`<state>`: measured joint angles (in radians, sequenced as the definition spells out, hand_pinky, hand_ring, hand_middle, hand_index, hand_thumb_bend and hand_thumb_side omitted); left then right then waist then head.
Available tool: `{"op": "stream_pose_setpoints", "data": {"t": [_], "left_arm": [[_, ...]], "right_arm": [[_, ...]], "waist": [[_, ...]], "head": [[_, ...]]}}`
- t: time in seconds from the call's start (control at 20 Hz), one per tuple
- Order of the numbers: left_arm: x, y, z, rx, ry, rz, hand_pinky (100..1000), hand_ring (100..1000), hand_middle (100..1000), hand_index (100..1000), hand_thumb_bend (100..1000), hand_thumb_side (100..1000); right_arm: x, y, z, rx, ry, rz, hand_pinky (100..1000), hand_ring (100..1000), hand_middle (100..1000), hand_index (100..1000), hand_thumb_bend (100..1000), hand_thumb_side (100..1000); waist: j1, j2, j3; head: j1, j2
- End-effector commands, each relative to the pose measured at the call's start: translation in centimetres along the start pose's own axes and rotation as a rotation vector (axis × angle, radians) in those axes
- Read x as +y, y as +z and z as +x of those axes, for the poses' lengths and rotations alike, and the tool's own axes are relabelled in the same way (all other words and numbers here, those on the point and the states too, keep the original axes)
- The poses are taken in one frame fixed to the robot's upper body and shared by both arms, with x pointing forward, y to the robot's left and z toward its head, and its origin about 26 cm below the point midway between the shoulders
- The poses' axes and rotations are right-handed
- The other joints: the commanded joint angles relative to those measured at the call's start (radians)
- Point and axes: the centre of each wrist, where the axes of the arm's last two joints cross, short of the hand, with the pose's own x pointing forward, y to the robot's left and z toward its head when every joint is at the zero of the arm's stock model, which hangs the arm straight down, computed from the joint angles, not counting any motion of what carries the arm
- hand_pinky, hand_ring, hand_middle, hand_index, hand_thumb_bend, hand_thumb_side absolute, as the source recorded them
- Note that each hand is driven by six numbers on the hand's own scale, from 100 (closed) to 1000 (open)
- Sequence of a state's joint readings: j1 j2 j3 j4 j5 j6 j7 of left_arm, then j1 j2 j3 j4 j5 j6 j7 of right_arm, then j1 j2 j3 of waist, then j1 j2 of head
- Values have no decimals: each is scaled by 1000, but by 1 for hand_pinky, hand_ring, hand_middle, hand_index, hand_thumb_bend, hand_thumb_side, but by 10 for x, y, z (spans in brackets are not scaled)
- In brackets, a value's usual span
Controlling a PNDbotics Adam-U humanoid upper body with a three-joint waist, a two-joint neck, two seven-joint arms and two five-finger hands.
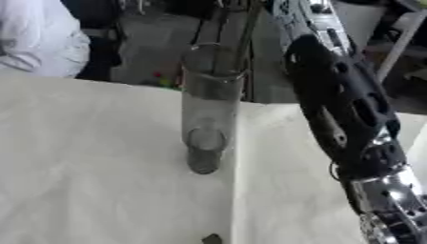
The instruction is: Arrange flowers into the vase.
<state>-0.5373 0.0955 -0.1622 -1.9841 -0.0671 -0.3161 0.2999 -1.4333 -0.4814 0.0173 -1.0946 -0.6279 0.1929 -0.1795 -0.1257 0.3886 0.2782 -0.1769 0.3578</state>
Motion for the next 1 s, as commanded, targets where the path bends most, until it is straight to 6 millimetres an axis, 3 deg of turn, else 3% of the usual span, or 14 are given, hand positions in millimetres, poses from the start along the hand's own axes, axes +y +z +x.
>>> {"op": "stream_pose_setpoints", "data": {"t": [0.05,1.0], "left_arm": [[-4,-6,5,-28,19,-5,698,723,784,864,276,944],[-6,-8,6,-36,33,-13,701,724,786,865,275,946]], "right_arm": [[0,-1,19,-41,-15,18,100,100,100,114,345,331],[7,0,22,-60,-51,82,100,100,100,114,339,332]], "waist": [[5,-18,1],[-8,5,27]], "head": [[1,-18],[-13,-46]]}}
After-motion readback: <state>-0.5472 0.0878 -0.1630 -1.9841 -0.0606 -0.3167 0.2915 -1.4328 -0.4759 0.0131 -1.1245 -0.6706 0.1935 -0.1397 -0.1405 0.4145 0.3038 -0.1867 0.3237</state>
